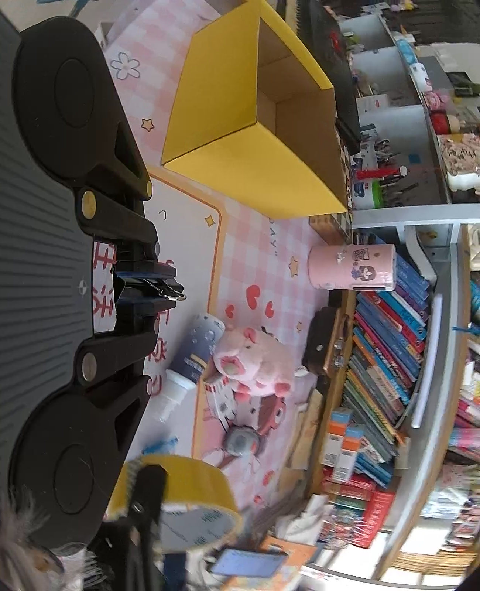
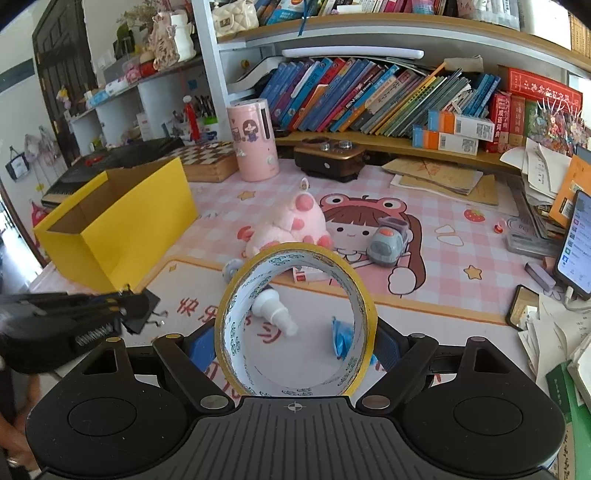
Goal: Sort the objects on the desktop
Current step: 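Carry the tape roll and binder clip toward the yellow box with both grippers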
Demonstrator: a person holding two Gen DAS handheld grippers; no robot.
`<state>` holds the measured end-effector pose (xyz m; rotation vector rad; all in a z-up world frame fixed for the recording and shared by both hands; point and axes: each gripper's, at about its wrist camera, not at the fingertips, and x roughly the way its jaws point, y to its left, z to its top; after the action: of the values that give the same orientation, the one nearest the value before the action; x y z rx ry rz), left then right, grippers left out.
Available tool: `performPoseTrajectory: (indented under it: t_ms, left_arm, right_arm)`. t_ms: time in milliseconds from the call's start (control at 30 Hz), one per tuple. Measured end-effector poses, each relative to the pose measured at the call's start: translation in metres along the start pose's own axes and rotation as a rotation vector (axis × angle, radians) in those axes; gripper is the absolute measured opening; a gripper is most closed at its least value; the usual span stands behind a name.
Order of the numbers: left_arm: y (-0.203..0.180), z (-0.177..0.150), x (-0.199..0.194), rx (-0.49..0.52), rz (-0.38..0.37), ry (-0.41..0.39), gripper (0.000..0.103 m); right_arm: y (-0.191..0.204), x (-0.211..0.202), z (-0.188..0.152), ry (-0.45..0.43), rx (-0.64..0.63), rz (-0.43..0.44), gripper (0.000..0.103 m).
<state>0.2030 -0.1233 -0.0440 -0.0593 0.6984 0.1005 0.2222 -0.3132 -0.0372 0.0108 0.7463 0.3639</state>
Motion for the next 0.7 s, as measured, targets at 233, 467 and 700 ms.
performPoseTrajectory:
  t_ms: [233,467,700]
  left_arm:
    - [0.013,0.006,-0.034,-0.075,-0.06,-0.002,0.009]
    - [0.028,-0.007,-0.053,-0.098,-0.101,0.004,0.009]
    - [0.061,-0.025,-0.076,-0.102,-0.155,-0.014,0.009]
  right_arm:
    - [0.0,-0.016,-0.006,-0.01,0.021,-0.011,0.085]
    - [0.015,-0.033,-0.013,-0.01,0.027,-0.02,0.085]
    - [0.055,-0.049,-0.022,-0.031,0.018,-0.038,0.085]
